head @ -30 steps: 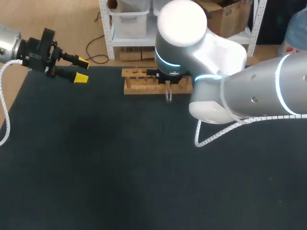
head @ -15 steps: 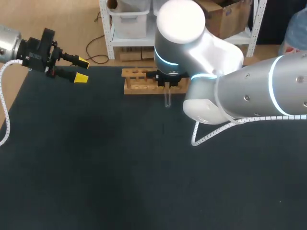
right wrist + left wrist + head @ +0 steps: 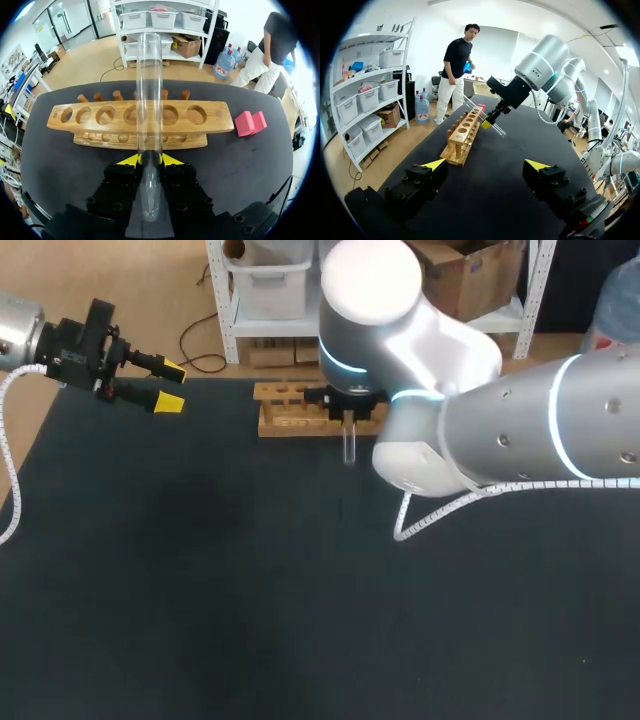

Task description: Grasp the test tube, adjust it, and insert it.

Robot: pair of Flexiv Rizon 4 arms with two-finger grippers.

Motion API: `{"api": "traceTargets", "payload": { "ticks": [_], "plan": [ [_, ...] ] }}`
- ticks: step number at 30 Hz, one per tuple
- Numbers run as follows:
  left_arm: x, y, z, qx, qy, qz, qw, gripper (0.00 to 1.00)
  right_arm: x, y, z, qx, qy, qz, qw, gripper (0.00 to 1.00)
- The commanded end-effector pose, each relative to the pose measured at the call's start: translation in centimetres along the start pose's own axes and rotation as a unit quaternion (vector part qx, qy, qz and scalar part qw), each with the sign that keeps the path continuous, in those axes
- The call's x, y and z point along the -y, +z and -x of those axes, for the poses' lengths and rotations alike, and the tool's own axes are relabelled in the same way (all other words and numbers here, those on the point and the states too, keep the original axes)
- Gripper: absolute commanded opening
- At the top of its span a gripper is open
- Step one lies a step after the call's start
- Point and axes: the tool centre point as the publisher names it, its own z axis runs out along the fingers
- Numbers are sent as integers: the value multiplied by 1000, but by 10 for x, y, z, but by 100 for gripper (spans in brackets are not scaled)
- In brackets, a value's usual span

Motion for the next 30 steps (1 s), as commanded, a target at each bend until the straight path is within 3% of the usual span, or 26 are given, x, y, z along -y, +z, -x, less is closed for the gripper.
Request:
{"api": "traceTargets", "payload": {
  "ticks": [1,11,30],
  "plan": [
    [-1,0,-1,1,1,0,1000,100,2,-13,-5,15,8,-7,1000,0],
    [-1,0,-1,1,1,0,1000,100,3,-55,-12,65,32,-20,997,0],
    [-1,0,-1,1,1,0,1000,100,13,-118,-23,112,33,-26,993,0]
  ]
}}
